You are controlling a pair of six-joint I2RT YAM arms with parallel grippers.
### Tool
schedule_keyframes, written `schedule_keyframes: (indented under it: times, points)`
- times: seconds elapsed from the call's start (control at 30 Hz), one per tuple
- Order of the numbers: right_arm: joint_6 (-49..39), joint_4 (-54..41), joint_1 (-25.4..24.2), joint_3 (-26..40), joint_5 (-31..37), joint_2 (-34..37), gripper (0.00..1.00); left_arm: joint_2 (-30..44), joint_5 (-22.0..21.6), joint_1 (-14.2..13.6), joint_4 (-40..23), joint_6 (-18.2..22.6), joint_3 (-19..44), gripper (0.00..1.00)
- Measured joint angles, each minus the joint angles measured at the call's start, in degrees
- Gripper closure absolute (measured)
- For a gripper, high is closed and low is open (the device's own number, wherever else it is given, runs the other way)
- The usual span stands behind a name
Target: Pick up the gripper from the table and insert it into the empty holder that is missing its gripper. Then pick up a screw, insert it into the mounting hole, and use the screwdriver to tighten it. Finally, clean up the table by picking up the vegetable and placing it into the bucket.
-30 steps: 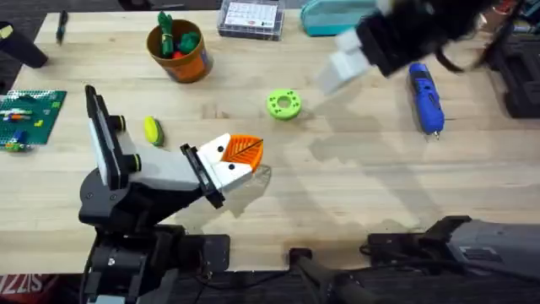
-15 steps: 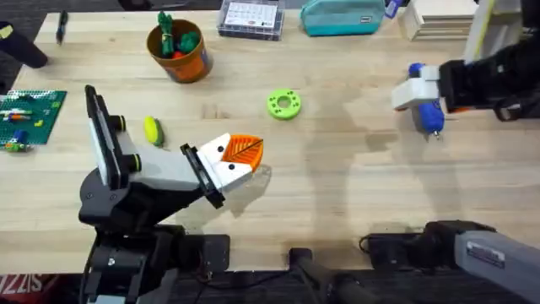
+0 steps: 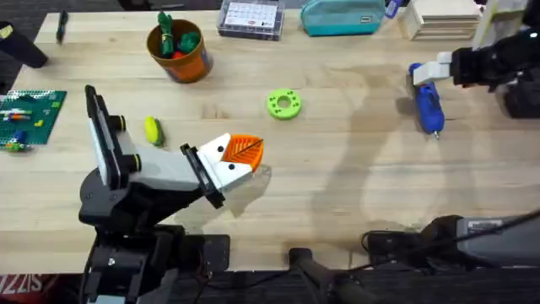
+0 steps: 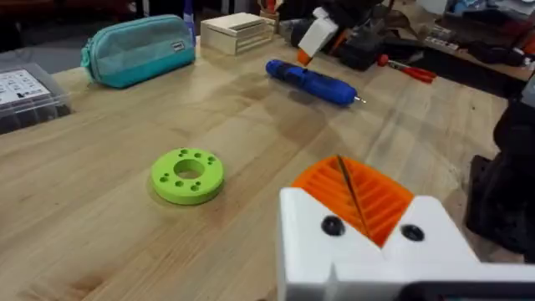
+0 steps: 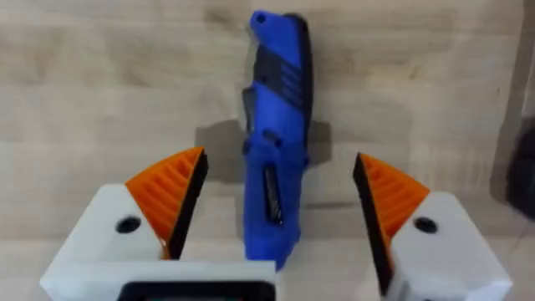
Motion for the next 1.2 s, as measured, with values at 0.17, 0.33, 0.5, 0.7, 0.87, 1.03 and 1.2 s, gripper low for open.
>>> schedule_keyframes:
  times: [0.17,0.33,0.5,0.7,0.87,1.03,1.2]
  points:
    - [-0.84,5.77,-0.14,0.06,-0.15,7.16,0.008,0.02,0.0,0.0,0.0,0.0,0.0,0.993]
    - [-2.12,4.84,-0.13,2.39,-0.29,14.46,0.008,-0.01,0.0,0.0,0.0,0.0,0.0,0.993]
    - [-2.95,4.8,0.55,7.7,-0.45,17.77,0.008,0.02,-0.01,0.0,0.0,0.0,0.0,0.993]
    - [-3.84,5.19,1.39,8.56,-0.29,19.5,0.008,-0.01,-0.02,0.0,0.0,0.0,0.0,0.993]
    - [-4.19,4.1,1.37,8.68,-0.28,19.51,0.008,-0.01,-0.02,0.0,0.0,0.0,0.0,0.993]
    - [-3.44,3.53,1.37,8.85,-0.22,19.51,0.008,-0.01,-0.02,0.0,0.0,0.0,0.0,0.993]
    - [-3.16,3.49,1.37,8.9,-0.22,19.51,0.008,-0.01,-0.02,0.0,0.0,0.0,0.0,0.993]
